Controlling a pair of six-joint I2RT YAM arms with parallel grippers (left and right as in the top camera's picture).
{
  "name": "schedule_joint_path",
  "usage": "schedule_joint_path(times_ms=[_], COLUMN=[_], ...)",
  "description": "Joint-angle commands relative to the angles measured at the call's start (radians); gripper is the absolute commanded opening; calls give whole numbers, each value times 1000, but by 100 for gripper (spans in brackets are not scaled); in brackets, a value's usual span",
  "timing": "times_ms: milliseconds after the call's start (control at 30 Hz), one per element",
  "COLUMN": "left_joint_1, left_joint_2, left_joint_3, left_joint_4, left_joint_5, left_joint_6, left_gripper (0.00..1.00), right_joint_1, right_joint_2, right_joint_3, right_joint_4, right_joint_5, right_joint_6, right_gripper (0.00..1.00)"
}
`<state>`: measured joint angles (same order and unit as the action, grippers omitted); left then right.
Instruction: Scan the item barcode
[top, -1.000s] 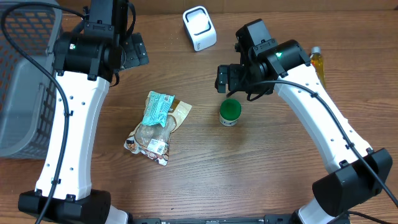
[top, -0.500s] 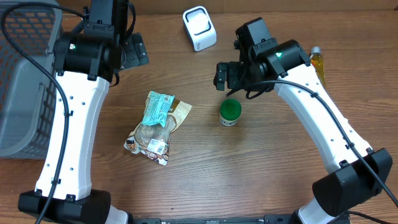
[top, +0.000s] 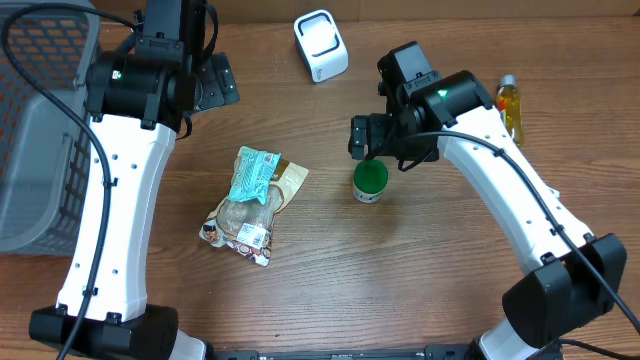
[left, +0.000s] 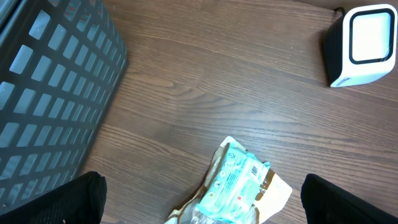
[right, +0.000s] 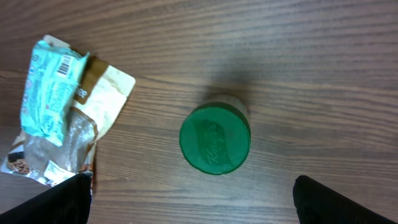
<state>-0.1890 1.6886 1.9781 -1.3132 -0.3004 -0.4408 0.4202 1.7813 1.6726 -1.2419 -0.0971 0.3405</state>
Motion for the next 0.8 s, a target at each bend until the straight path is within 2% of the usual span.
schedule_joint_path(times_ms=[0,767], left_joint_1=[-1,-1], left_joint_2=[-22,-22], left_joint_3=[20,20], left_joint_4=[1,1], left_joint_5=[-14,-14], left_joint_6=[15,15], left_gripper=[100,100], right_joint_1=[0,0], right_joint_2=[-4,9], right_joint_3=[-22,-30], right_joint_4=[11,14], right_joint_5=[5,-10], right_joint_6=[4,18], right_gripper=[100,100])
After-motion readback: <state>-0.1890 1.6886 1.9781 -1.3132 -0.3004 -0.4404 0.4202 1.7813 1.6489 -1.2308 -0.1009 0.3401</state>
